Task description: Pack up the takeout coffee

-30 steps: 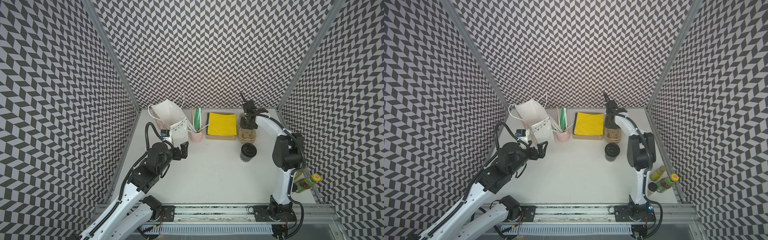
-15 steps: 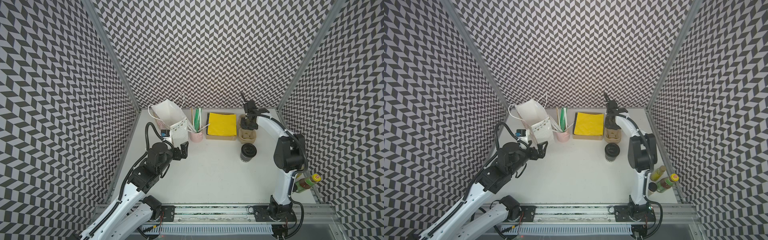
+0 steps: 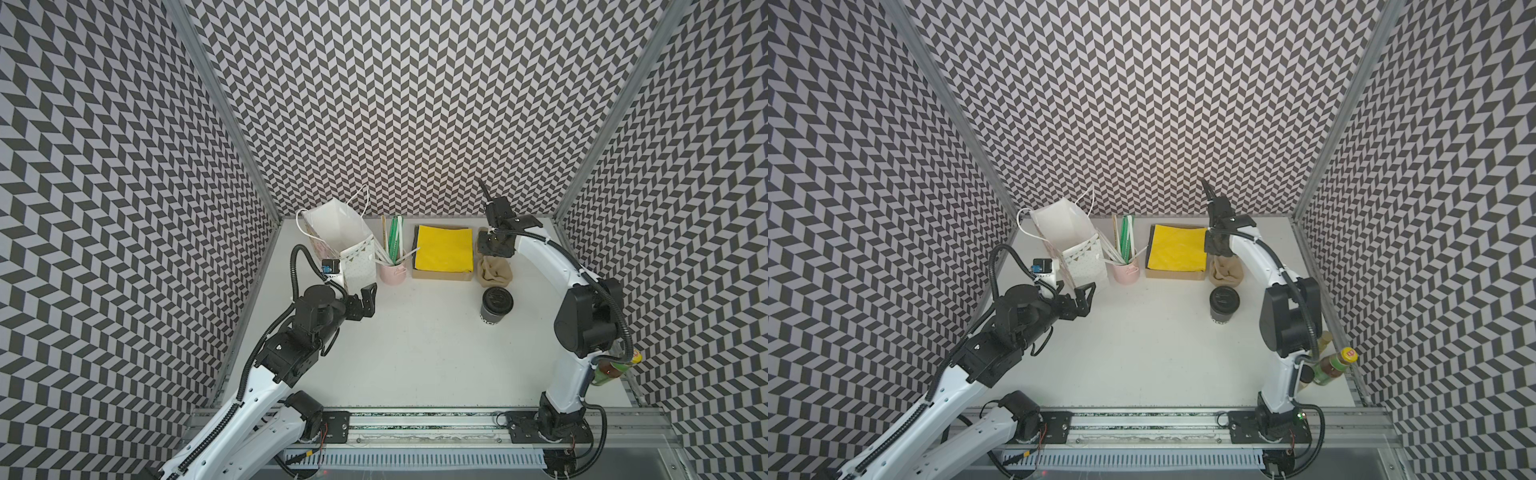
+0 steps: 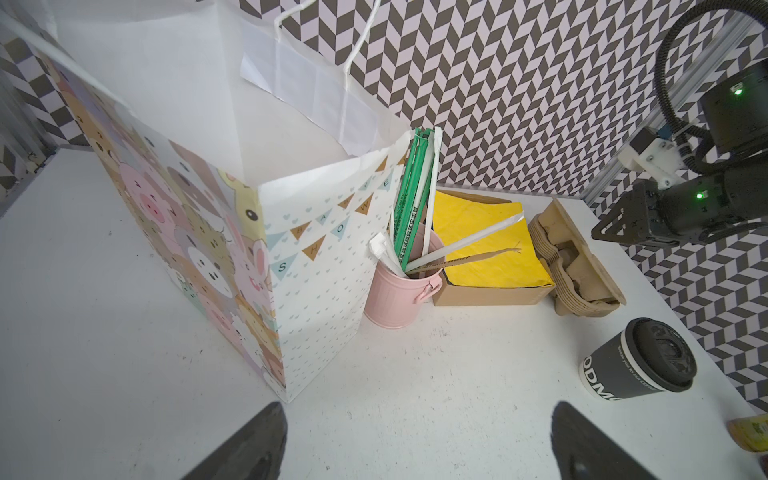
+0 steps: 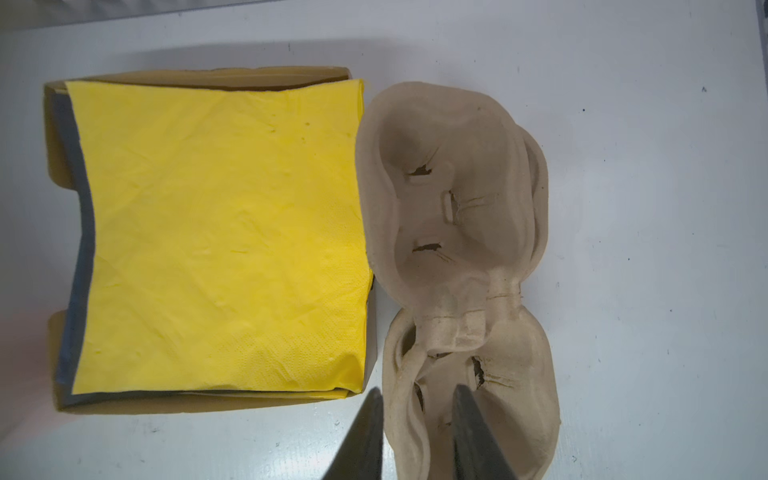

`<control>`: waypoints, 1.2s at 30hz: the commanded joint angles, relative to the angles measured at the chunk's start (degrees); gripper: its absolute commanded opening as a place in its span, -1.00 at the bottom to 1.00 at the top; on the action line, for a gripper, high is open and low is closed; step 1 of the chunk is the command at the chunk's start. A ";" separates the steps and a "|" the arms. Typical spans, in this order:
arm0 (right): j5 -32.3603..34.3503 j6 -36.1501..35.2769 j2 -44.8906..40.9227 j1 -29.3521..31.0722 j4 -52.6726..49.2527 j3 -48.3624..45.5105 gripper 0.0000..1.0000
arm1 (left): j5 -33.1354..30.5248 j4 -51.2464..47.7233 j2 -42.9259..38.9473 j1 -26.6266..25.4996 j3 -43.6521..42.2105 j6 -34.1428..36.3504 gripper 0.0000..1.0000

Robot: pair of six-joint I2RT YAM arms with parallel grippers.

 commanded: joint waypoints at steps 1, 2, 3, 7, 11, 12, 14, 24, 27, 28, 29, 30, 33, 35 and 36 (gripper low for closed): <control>2.40 -0.06 -0.16 -0.01 0.98 -0.59 -0.38 | 0.07 -0.17 -0.01 -0.29 -0.62 0.47 0.98; 3.53 0.19 -0.22 -0.07 1.40 -0.67 -0.34 | 0.07 -0.09 -0.02 -0.29 -0.62 0.45 0.98; 4.17 0.38 -0.18 -0.15 1.52 -0.59 -0.27 | 0.07 -0.08 0.01 -0.29 -0.60 0.45 0.98; 3.69 -0.08 0.44 -1.30 1.53 0.01 -0.05 | 0.16 -0.14 0.19 -0.38 -0.62 0.47 0.98; -2.40 0.21 -0.90 -4.39 4.66 -2.51 0.00 | 0.24 -0.08 0.10 -0.63 -0.71 0.58 0.98; -3.48 0.03 -0.71 -4.95 4.61 -2.40 0.00 | 0.25 -0.08 0.12 -0.72 -0.71 0.60 0.98; -3.73 -0.71 0.22 -5.29 4.17 -1.40 0.00 | 0.24 -0.08 0.36 -0.90 -0.65 0.64 0.98; -7.80 -2.50 4.75 -5.38 3.72 -0.20 0.09 | 0.05 -0.10 0.48 -1.17 -0.64 0.65 0.98; -7.70 -2.46 5.15 -5.38 4.05 -0.24 0.08 | 0.07 -0.08 0.56 -1.17 -0.62 0.64 0.98; -7.34 -2.40 5.49 -5.45 3.90 -0.09 0.08 | 0.07 -0.08 0.63 -1.17 -0.62 0.60 0.98; -6.62 -2.30 5.80 -5.47 3.68 0.09 0.08 | 0.07 -0.08 0.63 -1.17 -0.62 0.65 0.98; -6.19 -2.37 6.03 -5.45 3.69 0.16 0.08 | 0.07 -0.16 0.56 -1.17 -0.62 0.62 0.98; -7.19 -2.40 6.52 -5.50 4.11 0.38 0.06 | 0.07 -0.08 0.45 -1.17 -0.70 0.65 0.98; -7.51 -2.47 6.61 -5.47 4.29 0.53 0.03 | 0.06 -0.08 0.53 -1.17 -0.71 0.71 0.98; -8.06 -2.56 6.53 -5.45 4.50 0.47 0.03 | 0.07 -0.08 0.54 -1.17 -0.63 0.69 0.98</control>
